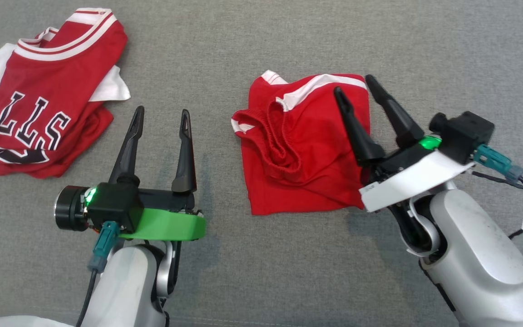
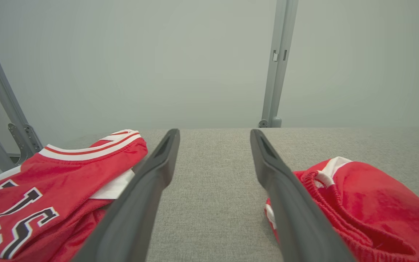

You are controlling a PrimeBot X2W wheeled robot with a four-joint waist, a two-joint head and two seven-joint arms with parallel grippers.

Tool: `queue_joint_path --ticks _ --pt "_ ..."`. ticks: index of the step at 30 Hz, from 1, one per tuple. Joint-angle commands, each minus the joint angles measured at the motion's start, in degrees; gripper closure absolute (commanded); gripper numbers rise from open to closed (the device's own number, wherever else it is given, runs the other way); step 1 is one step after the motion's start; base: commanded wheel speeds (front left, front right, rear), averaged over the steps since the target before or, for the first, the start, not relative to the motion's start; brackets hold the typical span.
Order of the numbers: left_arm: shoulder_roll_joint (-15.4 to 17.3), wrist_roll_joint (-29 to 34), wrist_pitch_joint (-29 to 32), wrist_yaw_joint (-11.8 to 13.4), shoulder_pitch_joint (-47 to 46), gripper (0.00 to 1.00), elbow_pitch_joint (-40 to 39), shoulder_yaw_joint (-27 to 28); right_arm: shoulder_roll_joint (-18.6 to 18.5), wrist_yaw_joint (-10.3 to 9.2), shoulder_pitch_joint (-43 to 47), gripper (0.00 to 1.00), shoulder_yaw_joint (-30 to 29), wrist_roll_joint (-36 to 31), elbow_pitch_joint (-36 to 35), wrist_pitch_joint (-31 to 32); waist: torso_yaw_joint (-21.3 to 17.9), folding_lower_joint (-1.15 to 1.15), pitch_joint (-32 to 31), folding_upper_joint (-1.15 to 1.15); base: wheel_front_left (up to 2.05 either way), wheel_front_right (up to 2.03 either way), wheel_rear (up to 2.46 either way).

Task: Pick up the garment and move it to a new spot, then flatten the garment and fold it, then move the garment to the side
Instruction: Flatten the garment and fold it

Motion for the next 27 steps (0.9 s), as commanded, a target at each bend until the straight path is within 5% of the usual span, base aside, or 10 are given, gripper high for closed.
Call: queue_joint_path --ticks 1,13,27 --pt "0.68 -0.01 -0.40 0.33 0.54 0.00 0.17 0.59 -0.55 0.00 1.66 0.00 -1.91 -2.01 -0.51 -1.19 -1.78 0.00 -1.00 0.00 0.00 0.00 0.00" --pt "3.59 -1.87 0.07 1.46 2.57 0.00 -0.34 4.35 -1.16 0.00 11.93 0.00 -21.56 -15.18 -3.70 -3.82 -6.43 0.00 -2.84 0.00 0.00 0.00 0.00" --pt "5.08 -2.15 1.50 2.35 3.88 0.00 -2.53 4.53 0.77 0.00 14.78 0.00 -24.23 -18.27 -4.83 -4.10 -8.02 0.00 -3.46 0.00 0.00 0.00 0.00"
